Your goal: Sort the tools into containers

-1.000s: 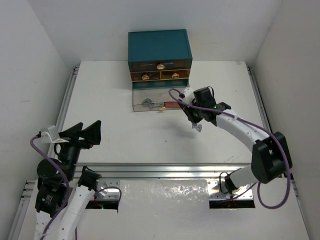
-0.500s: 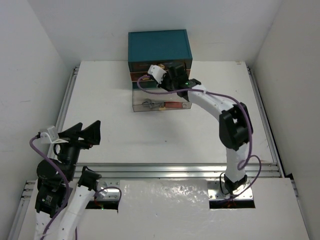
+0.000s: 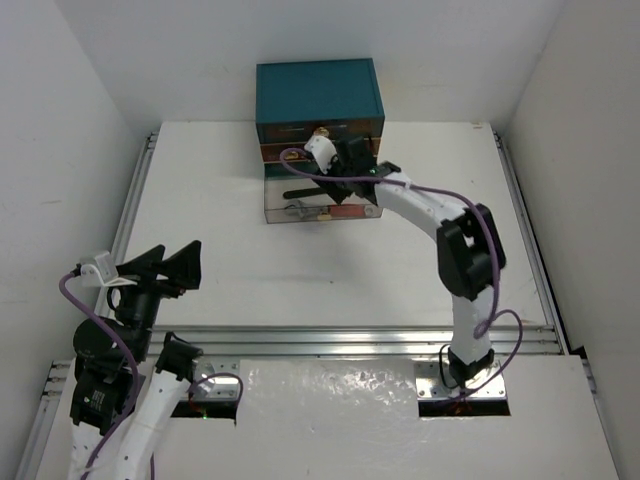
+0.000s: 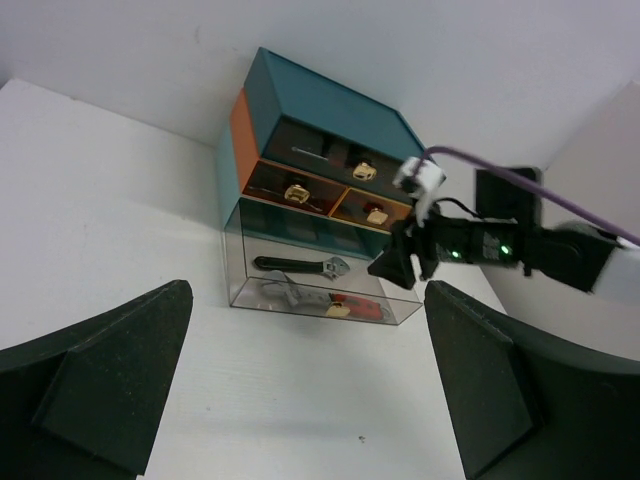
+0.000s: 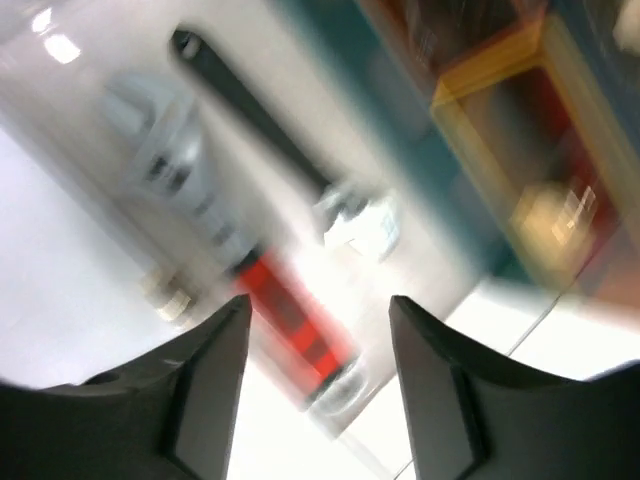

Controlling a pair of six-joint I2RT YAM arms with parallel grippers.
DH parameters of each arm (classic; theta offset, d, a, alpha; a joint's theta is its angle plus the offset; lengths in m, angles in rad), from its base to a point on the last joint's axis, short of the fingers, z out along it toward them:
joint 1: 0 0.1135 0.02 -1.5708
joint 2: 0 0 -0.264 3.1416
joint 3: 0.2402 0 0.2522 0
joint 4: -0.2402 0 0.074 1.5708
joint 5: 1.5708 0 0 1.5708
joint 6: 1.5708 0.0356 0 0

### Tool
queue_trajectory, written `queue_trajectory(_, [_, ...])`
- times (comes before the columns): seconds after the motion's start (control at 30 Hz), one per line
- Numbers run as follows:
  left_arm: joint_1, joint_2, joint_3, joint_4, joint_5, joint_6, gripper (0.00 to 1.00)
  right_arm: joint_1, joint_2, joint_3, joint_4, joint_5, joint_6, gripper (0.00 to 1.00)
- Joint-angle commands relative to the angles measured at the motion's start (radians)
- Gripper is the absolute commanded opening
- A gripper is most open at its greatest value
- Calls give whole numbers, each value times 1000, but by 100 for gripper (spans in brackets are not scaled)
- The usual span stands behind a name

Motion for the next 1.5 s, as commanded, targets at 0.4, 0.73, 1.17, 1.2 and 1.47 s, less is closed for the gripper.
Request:
queue_trajectory(0.4, [15,8,-3,43,6,16,100,-24,-252,-832,850,62,1246,0])
queue_trajectory(0.73, [15,9,-5,48,21,21,100,-28,68,-660,1165,29,1412,0])
queue_trajectory(1.17, [15,-6,-11,57,26,25,100,-45,315,-270,1068,26,1383,0])
queue_trajectory(1.2, [15,-9,-11,57,26,25,100,-50,343,-252,1061,23,1386,0])
queue_trajectory(1.47, [11,-11,-11,59,21,24,100,-131,505,-22,1035,-70,1424,0])
